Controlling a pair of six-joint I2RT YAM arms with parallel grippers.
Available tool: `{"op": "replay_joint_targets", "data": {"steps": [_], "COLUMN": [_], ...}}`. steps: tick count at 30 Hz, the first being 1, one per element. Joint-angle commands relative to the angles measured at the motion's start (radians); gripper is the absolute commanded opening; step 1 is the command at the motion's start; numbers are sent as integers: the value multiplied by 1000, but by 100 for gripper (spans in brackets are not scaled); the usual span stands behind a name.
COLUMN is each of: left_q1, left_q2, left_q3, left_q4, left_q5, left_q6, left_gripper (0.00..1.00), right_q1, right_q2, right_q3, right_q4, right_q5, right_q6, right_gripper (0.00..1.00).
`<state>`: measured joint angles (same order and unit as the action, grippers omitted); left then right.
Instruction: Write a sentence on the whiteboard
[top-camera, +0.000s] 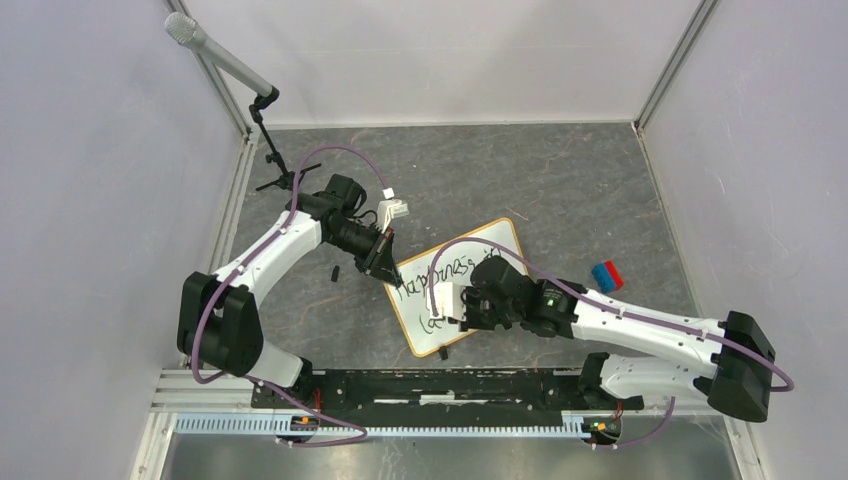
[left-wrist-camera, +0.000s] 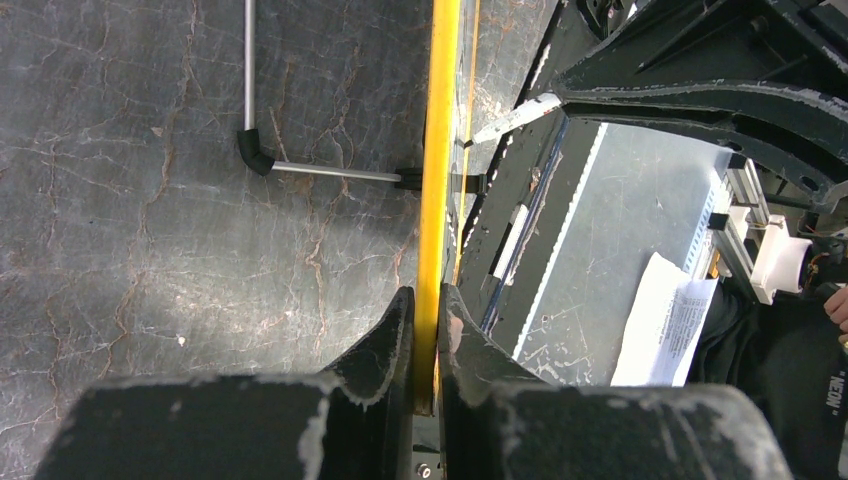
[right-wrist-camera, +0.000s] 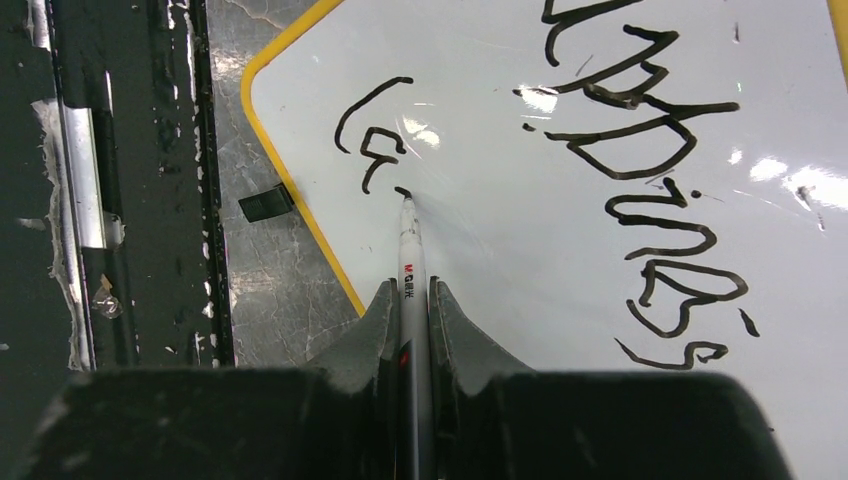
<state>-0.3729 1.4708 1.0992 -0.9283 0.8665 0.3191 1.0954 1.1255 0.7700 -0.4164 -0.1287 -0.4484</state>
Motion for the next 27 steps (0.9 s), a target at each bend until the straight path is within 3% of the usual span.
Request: {"op": "replay_joint_targets", "data": {"steps": [1,19,27], "left_q1": [-12,-14,-13], "left_q2": [4,3,6], "left_q3": [-33,-35,-33], "left_q4": [-7,-6,-7], "left_q5": [-147,-149,-147], "left_q6": [-11,-9,-9], "left_gripper": [2,2,2], "right_q1": [-23,-23,-26], "right_q2": [-27,7,-27], "right_q3": [24,-32,-22], "right_q4": [28,-8,-36], "right_q5": [28,-41,20], "right_q6": [8,-36,-41], "right_gripper": [0,0,0]}}
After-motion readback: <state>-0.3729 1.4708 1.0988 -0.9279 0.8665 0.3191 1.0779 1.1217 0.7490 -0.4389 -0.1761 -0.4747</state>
